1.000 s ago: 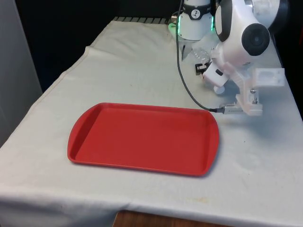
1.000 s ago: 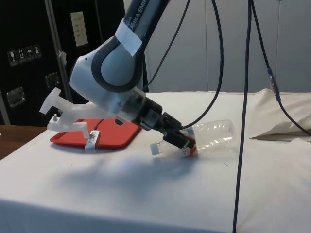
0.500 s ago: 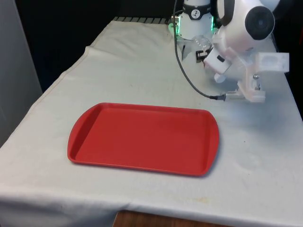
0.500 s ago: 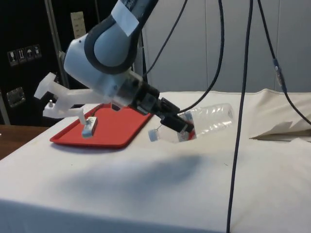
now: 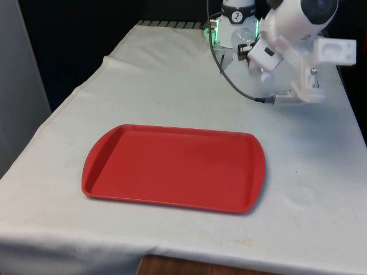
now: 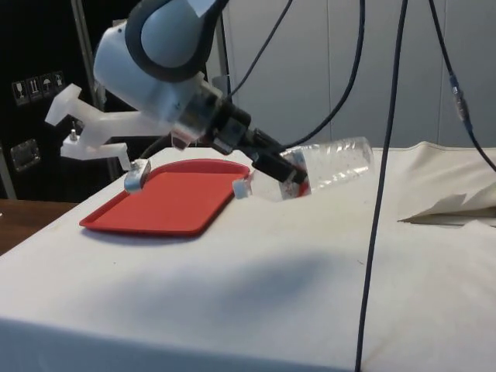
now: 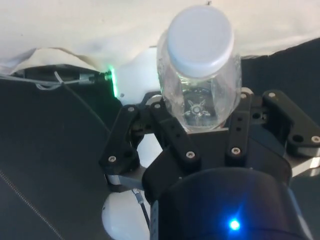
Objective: Place the bottle upright on the tray.
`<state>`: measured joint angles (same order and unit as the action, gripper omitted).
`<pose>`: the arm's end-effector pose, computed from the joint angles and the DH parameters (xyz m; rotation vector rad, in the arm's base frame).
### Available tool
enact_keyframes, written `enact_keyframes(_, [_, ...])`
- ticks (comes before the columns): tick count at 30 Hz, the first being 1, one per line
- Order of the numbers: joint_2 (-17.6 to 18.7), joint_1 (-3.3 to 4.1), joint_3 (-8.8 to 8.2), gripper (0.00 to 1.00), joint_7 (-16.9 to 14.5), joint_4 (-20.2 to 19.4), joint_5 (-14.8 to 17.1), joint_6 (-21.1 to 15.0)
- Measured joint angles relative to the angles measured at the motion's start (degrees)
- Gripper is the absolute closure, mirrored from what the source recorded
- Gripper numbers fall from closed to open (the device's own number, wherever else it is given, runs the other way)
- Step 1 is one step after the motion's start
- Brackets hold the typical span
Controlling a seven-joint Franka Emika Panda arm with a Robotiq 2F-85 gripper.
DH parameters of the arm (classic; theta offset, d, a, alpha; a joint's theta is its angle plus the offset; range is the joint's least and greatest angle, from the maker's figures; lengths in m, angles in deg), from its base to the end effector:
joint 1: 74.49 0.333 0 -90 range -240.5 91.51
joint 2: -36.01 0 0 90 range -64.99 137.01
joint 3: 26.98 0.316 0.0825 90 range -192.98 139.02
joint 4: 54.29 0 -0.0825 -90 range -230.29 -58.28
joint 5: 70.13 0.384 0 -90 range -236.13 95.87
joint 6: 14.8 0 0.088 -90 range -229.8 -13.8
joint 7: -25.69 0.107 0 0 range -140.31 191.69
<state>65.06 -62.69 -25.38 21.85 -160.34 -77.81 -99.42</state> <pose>0.5184 0.1074 0.2201 2.6418 0.4727 -1.2453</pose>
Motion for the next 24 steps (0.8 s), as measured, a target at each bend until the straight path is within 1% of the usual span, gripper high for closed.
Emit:
enact_keyframes(3, [-1.3,0.00,0.00,0.65,-0.1,0.1,0.0,1.0])
enact_keyframes(9, [-1.9,-0.06,-0.06,0.65,0.2,0.4,0.0,0.8])
enact_keyframes(12, [-1.9,-0.17,-0.11,0.65,0.7,0.5,0.1,-0.7])
enact_keyframes(18, [-1.9,-0.23,-0.11,0.65,1.2,0.5,0.2,-2.1])
enact_keyframes(24, [-1.9,-0.34,-0.11,0.65,1.9,0.4,0.3,-4.5])
